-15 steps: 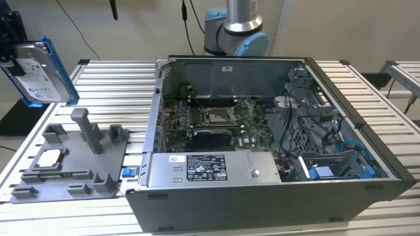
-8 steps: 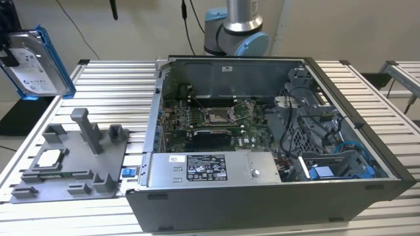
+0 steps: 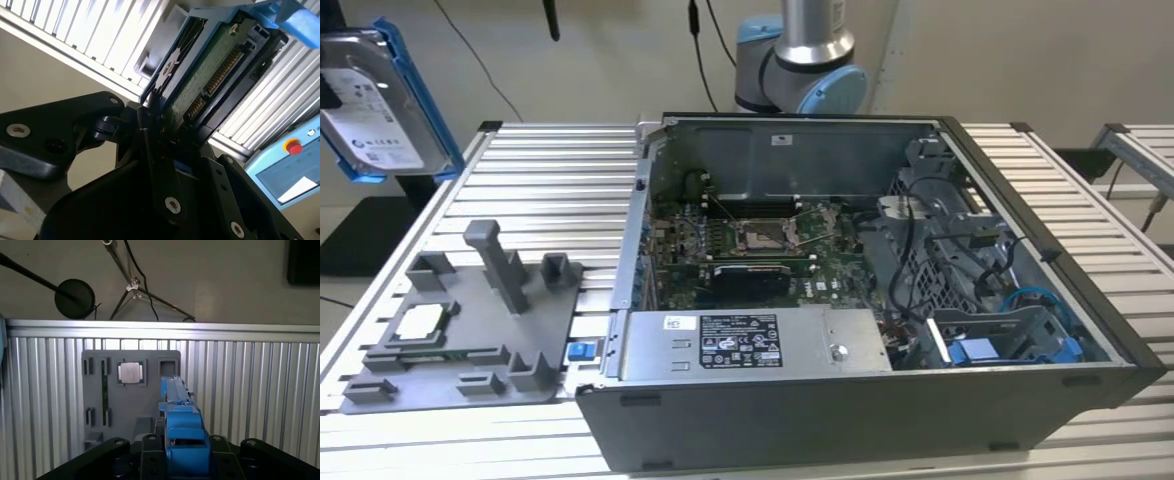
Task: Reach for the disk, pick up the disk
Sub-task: 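Pick up the disk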
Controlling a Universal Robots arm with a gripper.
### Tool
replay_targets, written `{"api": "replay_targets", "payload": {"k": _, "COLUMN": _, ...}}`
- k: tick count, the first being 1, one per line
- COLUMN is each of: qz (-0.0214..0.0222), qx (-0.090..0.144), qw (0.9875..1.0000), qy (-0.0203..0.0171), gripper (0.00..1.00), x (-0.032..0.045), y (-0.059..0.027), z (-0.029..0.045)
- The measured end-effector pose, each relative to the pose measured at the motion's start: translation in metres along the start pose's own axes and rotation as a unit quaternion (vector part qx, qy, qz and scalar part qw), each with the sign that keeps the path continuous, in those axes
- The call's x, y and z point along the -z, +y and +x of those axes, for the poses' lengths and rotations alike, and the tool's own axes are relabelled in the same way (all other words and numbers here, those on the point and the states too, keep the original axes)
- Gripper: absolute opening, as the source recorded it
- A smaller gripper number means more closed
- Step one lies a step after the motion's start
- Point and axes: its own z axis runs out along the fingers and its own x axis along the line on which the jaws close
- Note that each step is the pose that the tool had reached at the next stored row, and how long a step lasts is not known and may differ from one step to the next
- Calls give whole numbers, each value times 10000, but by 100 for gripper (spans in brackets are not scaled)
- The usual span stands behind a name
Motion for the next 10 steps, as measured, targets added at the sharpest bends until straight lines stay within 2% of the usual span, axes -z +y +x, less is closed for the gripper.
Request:
{"api": "replay_targets", "payload": {"k": 7, "qz": 1, "qx": 0, "qw": 10000, "qy": -1, "gripper": 0, "x": 286, "y": -10, "z": -7}}
{"api": "replay_targets", "payload": {"k": 10, "qz": 0, "qx": 0, "qw": 10000, "qy": 0, "gripper": 0, "x": 358, "y": -13, "z": -9}}
